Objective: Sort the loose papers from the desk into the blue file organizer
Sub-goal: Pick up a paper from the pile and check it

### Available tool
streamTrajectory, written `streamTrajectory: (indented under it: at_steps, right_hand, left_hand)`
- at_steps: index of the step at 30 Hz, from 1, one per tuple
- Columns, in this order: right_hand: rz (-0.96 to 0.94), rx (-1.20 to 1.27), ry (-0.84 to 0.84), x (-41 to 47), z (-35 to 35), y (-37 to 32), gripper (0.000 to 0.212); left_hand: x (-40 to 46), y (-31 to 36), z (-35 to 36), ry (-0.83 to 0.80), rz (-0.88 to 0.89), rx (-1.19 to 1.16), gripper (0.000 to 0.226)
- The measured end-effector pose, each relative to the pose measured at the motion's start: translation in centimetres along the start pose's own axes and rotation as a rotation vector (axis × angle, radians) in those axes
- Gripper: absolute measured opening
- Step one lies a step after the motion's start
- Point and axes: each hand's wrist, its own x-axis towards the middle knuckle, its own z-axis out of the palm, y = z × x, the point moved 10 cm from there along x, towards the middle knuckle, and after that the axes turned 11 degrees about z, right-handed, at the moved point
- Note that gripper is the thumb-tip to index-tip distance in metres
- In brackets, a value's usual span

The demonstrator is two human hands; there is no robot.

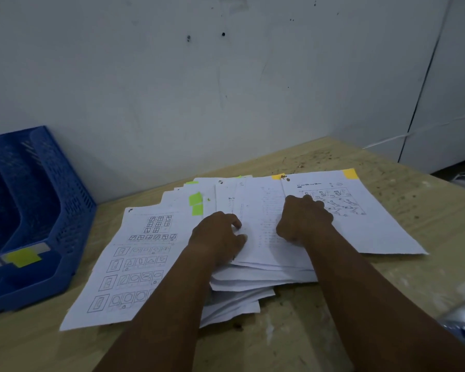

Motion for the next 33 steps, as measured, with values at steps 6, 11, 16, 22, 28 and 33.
streamTrajectory:
  at_steps: [6, 11, 16, 22, 28, 33]
  right_hand:
    - [-0.052, 0.138, 0.094, 0.3, -0.8, 0.5, 0.035]
    - [-0.13, 0.264, 0.159, -0.7, -2.4, -0.3, 0.019]
    - [-0.221, 0.424, 0.207, -3.3, -3.8, -2.9, 0.033]
    - [-0.395, 0.683, 0.171, -7.0, -4.2, -7.4, 0.036]
    - [-0.544, 0.842, 0.023, -10.4, -3.2, -12.7, 0.027]
    - [-0.606, 0.893, -0.098, -11.4, -1.2, -15.3, 0.024]
  left_hand:
    - [-0.6, 0.0, 0.3, 0.035, 0.008, -0.008, 0.037]
    - [-0.7, 0.0, 0.2, 0.043, -0.01, -0.042, 0.04]
    - [-1.3, -0.1, -0.3, 0.083, -0.036, -0.363, 0.037]
    - [-3.3, -3.1, -3.4, 0.325, -0.103, -0.757, 0.032]
    - [-5.7, -6.1, -3.6, 0.451, -0.217, -1.217, 0.035]
    - [-6.7, -7.6, -2.7, 0.513, -0.22, -1.359, 0.038]
